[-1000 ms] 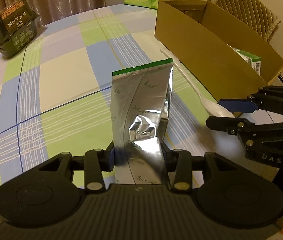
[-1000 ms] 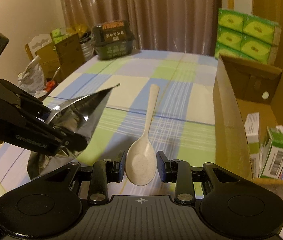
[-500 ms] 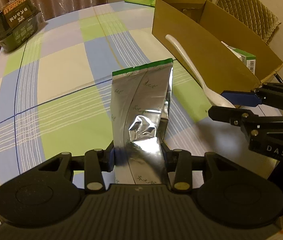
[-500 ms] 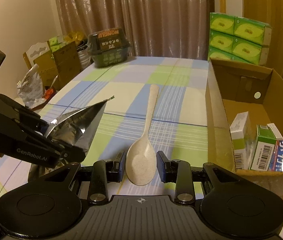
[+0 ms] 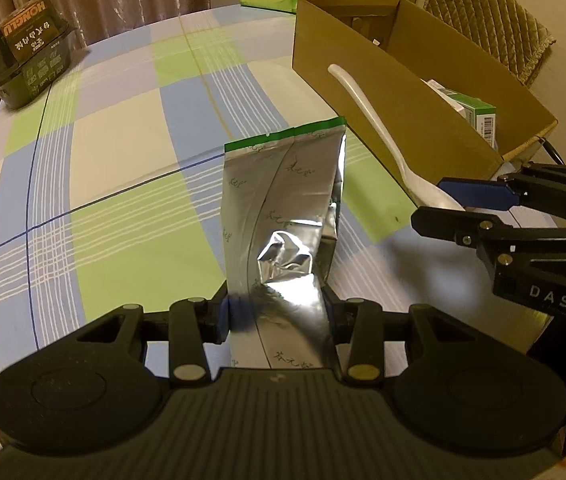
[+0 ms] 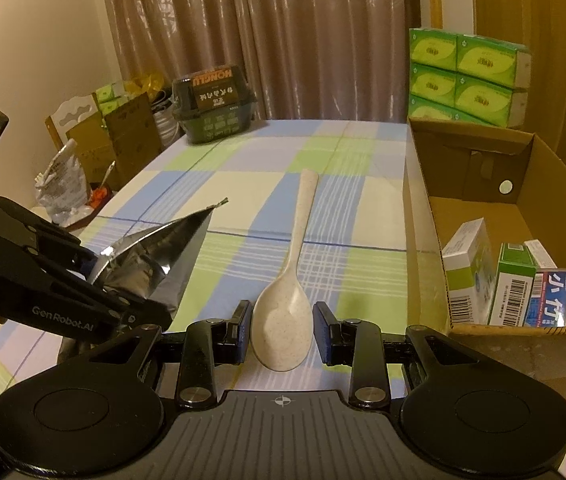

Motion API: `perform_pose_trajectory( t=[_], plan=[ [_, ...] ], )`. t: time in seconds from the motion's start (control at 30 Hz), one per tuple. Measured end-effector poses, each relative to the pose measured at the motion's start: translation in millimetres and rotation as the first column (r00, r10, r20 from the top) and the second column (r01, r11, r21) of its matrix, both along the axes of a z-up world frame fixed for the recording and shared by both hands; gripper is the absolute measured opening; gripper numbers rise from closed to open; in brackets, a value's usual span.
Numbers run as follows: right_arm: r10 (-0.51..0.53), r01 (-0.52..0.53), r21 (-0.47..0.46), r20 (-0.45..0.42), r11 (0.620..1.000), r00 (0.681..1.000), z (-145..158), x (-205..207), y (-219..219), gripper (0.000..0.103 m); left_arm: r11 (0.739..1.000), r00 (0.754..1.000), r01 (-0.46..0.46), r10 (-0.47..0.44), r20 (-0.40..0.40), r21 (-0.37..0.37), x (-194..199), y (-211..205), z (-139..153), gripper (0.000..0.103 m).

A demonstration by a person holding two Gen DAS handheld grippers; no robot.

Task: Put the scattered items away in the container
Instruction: 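Carry the foil bag and spoon over the cardboard box with both grippers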

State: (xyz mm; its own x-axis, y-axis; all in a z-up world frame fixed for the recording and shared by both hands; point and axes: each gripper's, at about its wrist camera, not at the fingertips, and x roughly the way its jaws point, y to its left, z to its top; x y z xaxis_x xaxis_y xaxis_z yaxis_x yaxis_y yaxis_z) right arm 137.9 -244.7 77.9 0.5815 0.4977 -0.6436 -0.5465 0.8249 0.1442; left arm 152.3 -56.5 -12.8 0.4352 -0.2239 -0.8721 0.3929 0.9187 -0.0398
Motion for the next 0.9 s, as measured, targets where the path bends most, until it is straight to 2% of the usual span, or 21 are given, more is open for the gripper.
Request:
perform_pose_trajectory(
  t=[0.33, 0.9],
  plan=[
    [0.001, -0.001, 0.015, 0.004, 1.0, 1.0, 1.3, 1.2, -3.1, 0.03, 1.0, 1.0, -0.005, 0.005, -0.01, 0.012, 2.5, -2.0, -1.2, 0.037],
    [-0.033, 0.032, 0.067, 0.017, 0.997, 0.999, 18.2, -3.8, -26.3, 0.03, 0.999, 0.999, -0.022, 0.021, 0.034, 0.039, -22.5, -17.8, 28.5, 0.037]
  ],
)
